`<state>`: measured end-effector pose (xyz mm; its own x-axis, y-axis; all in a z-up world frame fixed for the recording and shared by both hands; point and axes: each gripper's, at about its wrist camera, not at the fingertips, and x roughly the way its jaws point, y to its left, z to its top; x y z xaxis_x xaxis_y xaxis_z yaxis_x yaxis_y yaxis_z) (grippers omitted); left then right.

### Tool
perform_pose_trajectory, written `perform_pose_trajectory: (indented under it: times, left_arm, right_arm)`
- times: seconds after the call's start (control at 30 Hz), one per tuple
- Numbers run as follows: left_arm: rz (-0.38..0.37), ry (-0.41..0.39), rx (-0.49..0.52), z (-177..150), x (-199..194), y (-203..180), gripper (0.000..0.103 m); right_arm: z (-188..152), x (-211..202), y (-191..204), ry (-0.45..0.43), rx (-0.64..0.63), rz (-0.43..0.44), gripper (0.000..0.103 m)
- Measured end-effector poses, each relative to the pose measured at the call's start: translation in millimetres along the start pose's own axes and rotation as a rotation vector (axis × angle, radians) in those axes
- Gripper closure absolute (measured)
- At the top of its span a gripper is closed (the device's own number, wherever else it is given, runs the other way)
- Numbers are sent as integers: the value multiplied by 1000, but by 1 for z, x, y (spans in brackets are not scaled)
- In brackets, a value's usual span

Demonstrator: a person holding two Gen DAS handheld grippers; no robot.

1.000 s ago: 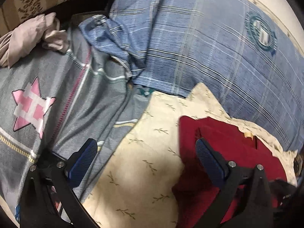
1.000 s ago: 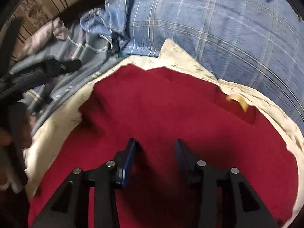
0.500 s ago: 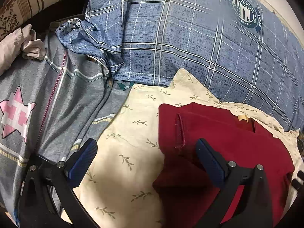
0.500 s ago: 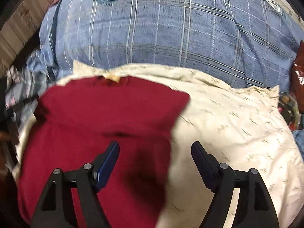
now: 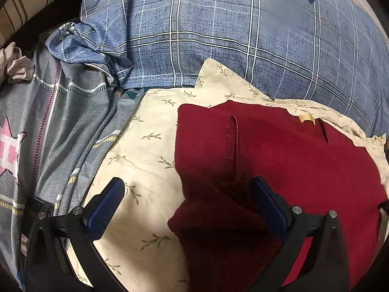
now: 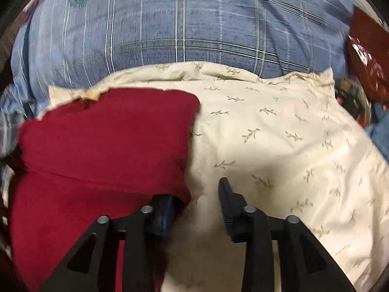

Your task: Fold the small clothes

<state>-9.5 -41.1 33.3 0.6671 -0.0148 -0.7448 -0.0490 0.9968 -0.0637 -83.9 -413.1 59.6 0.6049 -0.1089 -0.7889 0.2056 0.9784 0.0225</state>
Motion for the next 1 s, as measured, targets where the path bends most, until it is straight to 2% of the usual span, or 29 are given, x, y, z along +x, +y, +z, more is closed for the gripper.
perform_pose_trajectory:
  times: [0.07, 0.13, 0.23, 0.3, 0.33, 0.43, 0.5, 0.53, 0.57, 0.63, 0.67, 0.73, 0.8, 0.83, 0.9, 0.97, 1.0]
  left_arm:
    - [-5, -5, -13, 1, -3, 3, 0]
    - [-6, -24, -30, 3, -9, 6, 0]
    - [1, -51, -44, 4, -15, 9, 0]
    - [7, -45, -46, 5, -12, 10, 0]
    - [11, -39, -45, 5, -9, 10, 0]
    - [21, -11, -36, 4, 0, 9, 0]
    - [19, 9, -22, 3, 6, 7, 0]
    - [18, 16, -20, 2, 7, 7, 0]
    - [15, 22, -20, 2, 8, 7, 0]
    - [11, 29, -21, 1, 10, 7, 0]
    - [12, 28, -21, 1, 10, 7, 0]
    - [15, 26, -22, 1, 9, 7, 0]
    - [16, 27, -23, 0, 9, 7, 0]
    - [17, 26, -22, 0, 8, 7, 0]
    - [21, 23, -19, -1, 8, 6, 0]
    - [24, 24, -15, -1, 8, 6, 0]
    - [24, 26, -13, -1, 9, 5, 0]
  right_arm:
    - [2, -20, -1, -45, 13, -13, 57]
    - [9, -38, 4, -108, 6, -63, 56]
    - [25, -46, 18, -157, -6, -28, 54]
    - [37, -32, 35, -144, -42, 42, 55]
    - [40, -24, 42, -139, -62, 67, 58]
    - [53, 19, 64, -53, -112, 121, 60]
    - [57, 47, 67, -22, -130, 59, 60]
    - [59, 58, 62, -12, -124, 6, 63]
    - [61, 71, 50, 9, -90, -8, 64]
    - [59, 73, 35, 6, -16, 55, 64]
    - [60, 69, 32, 12, -5, 55, 65]
    - [58, 54, 37, 3, -30, 32, 66]
    - [51, 34, 42, -17, -59, 64, 62]
    - [46, 24, 45, -28, -80, 73, 63]
    - [34, 16, 50, -23, -133, 38, 63]
    - [20, 31, 46, 38, -181, -38, 63]
    - [17, 39, 42, 64, -167, -34, 63]
